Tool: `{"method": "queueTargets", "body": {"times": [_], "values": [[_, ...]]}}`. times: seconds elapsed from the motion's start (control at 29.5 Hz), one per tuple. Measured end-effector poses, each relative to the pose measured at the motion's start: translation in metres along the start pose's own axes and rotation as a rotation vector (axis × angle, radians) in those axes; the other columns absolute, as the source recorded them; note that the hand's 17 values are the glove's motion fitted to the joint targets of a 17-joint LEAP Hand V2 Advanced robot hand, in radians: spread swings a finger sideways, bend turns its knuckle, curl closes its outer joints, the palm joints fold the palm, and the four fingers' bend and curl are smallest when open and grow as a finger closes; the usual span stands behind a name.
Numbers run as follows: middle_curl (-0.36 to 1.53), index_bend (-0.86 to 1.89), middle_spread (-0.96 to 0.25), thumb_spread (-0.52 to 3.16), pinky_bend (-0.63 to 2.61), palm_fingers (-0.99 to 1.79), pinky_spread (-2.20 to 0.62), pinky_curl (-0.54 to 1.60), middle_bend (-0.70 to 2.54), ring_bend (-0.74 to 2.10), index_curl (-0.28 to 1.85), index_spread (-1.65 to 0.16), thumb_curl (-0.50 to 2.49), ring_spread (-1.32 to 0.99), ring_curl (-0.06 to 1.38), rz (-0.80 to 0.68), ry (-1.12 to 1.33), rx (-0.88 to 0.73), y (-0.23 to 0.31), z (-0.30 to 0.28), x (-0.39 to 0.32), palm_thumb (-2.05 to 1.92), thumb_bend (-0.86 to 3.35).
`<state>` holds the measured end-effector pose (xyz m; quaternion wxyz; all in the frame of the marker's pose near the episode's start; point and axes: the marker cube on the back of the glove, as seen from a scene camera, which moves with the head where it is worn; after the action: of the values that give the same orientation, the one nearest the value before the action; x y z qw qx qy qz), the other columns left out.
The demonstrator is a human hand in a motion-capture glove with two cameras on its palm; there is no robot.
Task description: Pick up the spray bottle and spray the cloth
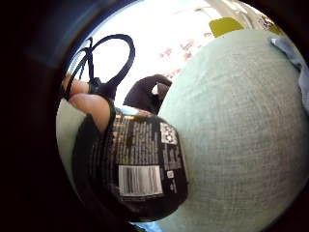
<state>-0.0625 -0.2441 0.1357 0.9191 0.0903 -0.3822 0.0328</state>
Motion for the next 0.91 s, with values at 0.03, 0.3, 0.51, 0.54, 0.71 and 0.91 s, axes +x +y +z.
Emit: {"method": "queueTargets", "body": {"times": [0.03,0.3,0.51,0.54,0.71,0.91], "values": [[0.45,0.16,-0.09,1.03,0.25,1.18,-0.04,0.38,0.38,0.40,0.45,-0.25,0.38,-0.09,0.39,0.007,-0.001,-0.007,0.000,0.000,0.000,0.78,-0.03],[0.43,0.14,-0.09,1.04,0.22,1.00,0.01,0.38,0.30,0.37,0.45,-0.26,0.37,-0.09,0.39,0.039,0.071,-0.112,0.017,-0.013,0.001,0.77,-0.02],[0.43,0.04,-0.09,1.05,0.27,0.89,0.05,0.39,0.29,0.39,0.36,-0.30,0.37,-0.09,0.40,-0.004,0.203,-0.085,0.053,-0.067,-0.014,0.78,-0.02],[0.43,0.05,-0.09,1.05,0.27,0.88,0.05,0.39,0.29,0.39,0.35,-0.30,0.37,-0.09,0.39,-0.006,0.241,-0.092,0.061,-0.078,-0.016,0.78,-0.02],[0.43,0.11,-0.09,1.06,0.25,0.89,0.07,0.38,0.28,0.38,0.33,-0.31,0.37,-0.09,0.39,-0.005,0.470,-0.135,0.110,-0.132,-0.019,0.79,-0.02],[0.43,0.13,-0.09,1.08,0.21,0.88,0.10,0.37,0.28,0.35,0.33,-0.31,0.37,-0.08,0.38,0.015,0.765,-0.120,0.180,-0.207,-0.012,0.80,-0.02]]}}
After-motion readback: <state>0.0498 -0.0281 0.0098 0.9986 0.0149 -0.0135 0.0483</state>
